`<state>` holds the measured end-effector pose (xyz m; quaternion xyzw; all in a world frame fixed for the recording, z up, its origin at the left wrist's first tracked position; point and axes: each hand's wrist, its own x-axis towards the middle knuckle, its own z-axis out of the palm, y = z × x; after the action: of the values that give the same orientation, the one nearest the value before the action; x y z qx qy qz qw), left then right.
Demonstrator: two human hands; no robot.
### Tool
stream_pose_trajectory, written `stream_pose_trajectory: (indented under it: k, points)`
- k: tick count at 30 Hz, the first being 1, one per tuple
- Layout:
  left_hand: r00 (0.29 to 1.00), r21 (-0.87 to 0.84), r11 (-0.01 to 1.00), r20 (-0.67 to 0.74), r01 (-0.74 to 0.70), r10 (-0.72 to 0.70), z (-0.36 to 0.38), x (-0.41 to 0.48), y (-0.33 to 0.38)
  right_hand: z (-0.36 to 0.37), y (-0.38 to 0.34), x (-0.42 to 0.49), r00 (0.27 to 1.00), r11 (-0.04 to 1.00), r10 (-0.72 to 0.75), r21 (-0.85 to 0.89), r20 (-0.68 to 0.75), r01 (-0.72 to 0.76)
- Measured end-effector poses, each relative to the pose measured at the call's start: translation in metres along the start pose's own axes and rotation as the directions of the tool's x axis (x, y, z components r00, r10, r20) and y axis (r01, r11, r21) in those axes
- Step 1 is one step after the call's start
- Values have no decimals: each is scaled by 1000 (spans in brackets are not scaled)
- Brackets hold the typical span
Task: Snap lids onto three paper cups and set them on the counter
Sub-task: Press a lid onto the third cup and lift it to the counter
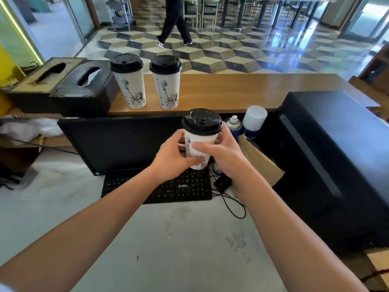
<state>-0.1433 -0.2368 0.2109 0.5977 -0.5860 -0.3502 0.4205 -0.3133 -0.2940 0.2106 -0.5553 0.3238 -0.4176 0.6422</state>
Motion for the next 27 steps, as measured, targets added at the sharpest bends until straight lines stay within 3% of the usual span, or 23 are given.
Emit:
stream_pose_trajectory:
  k: [10, 18, 27]
  points:
    - [988, -29, 996, -136, -82, 78, -5, 98, 45, -19, -54, 88, 987, 990, -144, -13, -67, 144]
    - [973, -75, 996, -226, -55, 37, 2, 149, 37, -25, -53, 136, 984, 991, -130, -47, -122, 125]
    - [976, -10, 999, -217, -32, 29, 11, 176, 19, -37, -27, 164, 987, 996, -88, -27, -136, 85]
